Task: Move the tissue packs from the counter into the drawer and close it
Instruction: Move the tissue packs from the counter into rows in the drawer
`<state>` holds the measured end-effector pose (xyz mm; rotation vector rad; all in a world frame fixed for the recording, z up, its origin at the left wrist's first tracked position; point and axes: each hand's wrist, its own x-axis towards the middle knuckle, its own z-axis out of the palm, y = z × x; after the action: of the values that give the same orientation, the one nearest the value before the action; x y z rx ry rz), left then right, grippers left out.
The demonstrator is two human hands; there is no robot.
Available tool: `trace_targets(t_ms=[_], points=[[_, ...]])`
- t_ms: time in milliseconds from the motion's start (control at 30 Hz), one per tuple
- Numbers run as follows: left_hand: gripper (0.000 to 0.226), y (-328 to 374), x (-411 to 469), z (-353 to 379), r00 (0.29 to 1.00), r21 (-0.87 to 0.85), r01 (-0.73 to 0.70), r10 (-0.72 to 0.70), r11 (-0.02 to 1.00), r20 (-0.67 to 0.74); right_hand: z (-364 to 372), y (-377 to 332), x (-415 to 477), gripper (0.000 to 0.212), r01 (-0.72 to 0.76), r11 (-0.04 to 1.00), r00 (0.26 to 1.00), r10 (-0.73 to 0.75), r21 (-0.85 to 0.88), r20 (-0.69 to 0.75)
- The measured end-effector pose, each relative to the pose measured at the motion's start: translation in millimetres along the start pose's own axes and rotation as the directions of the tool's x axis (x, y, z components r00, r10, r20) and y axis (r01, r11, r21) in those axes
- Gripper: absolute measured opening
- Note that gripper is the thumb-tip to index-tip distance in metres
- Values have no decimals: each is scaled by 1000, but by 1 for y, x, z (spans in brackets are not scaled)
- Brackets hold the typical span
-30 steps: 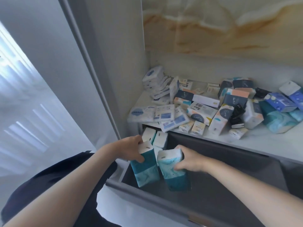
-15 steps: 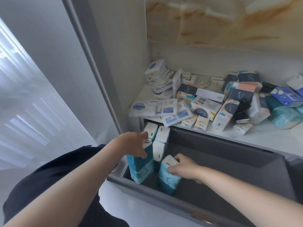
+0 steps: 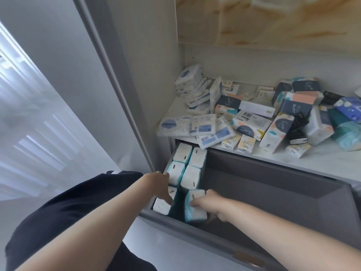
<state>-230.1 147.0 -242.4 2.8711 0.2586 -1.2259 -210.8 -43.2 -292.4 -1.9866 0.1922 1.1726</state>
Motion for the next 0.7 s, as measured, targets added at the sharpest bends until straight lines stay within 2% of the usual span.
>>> trace_targets(t_ms=[67,133,233,300,333,400,467,567,700], points=[[93,-1,1,-9,999,20,-25,26,999,-31,7,-2,2,33,-15,999,999,13,35,50],[95,-1,5,-12,996,59,-35,39,998,-74,17,-4,6,23,-18,999,996,15,26,93],[107,4,10,-6,994,54,-69,73,996,-81,28,-9,13,28,-28,997,998,32,-68,49],[107,5,14,-2,992,24,-96,97,995,-80,24,-12,14,29,-46,993,997,52,-108,53],[108,4,18,-1,990,13,-102,103,995,-93,20,-11,15,33,-60,993,996,67,-98,65],[107,0,24,1,981,49,-117,123,992,-149,12,-8,16,56,-86,995,994,88,-43,60],[97,2,28,1,960,111,-160,181,981,-214,9,-7,17,70,-31,999,999,31,-13,9],[87,14,28,-3,946,79,-236,248,968,-210,9,-7,19,69,87,993,996,-86,-75,15],[76,26,30,-21,963,110,-207,222,972,-150,-23,-12,16,76,115,975,991,-99,-188,92]])
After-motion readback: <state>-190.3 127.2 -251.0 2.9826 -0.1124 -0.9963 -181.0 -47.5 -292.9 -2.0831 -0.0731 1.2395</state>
